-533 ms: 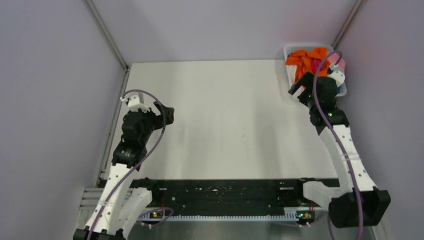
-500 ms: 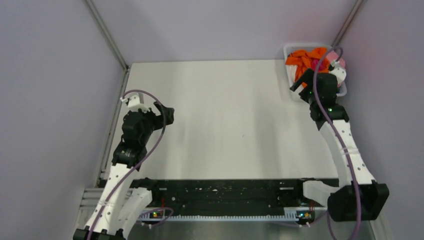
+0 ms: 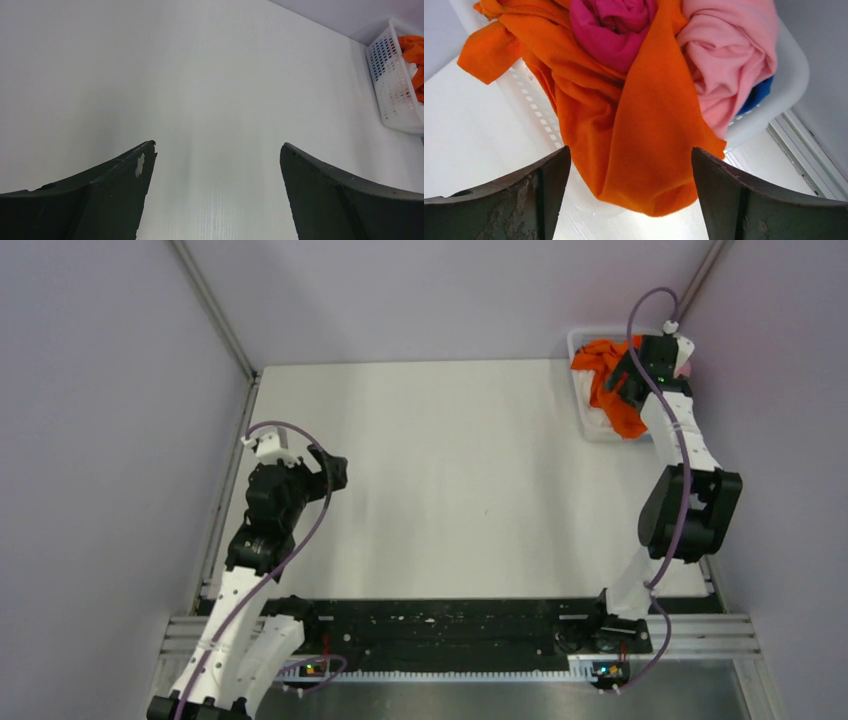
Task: Fold and stack the t-shirts
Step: Grab crumpled tshirt from bin with the right arm
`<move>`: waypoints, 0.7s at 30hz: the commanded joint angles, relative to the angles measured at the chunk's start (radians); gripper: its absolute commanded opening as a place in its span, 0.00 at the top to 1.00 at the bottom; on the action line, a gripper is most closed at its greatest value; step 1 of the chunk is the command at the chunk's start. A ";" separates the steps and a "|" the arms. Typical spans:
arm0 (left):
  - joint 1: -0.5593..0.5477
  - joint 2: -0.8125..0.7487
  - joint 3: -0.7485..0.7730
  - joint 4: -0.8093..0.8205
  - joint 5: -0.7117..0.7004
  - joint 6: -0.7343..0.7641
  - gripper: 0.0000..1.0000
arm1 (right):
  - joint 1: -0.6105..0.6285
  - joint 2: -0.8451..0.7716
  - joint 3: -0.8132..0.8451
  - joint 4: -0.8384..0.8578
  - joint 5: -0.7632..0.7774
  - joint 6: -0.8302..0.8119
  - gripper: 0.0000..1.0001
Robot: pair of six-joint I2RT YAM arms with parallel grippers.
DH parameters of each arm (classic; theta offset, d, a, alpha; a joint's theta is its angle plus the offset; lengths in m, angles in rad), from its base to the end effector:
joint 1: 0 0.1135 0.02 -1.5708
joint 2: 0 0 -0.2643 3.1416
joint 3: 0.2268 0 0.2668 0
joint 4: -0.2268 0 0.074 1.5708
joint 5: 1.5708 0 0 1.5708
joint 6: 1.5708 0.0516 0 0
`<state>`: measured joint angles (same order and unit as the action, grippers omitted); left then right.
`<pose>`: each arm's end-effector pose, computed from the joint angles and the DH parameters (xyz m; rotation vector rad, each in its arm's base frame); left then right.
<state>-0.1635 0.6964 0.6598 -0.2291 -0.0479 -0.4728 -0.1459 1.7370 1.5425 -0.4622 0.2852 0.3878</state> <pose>0.1981 -0.0302 0.3005 -0.3192 1.8274 -0.4012 0.4216 -0.0766 0.3074 0.7291 2.0785 -0.1828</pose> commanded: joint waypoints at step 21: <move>0.002 0.033 0.010 0.033 -0.093 -0.016 0.01 | -0.003 0.007 0.170 -0.028 0.041 -0.055 1.00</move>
<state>-0.1635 0.7250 0.6586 -0.2317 -0.1253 -0.4793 -0.1463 1.8698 1.6073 -0.5022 0.2691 0.3656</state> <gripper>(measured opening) 0.989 0.019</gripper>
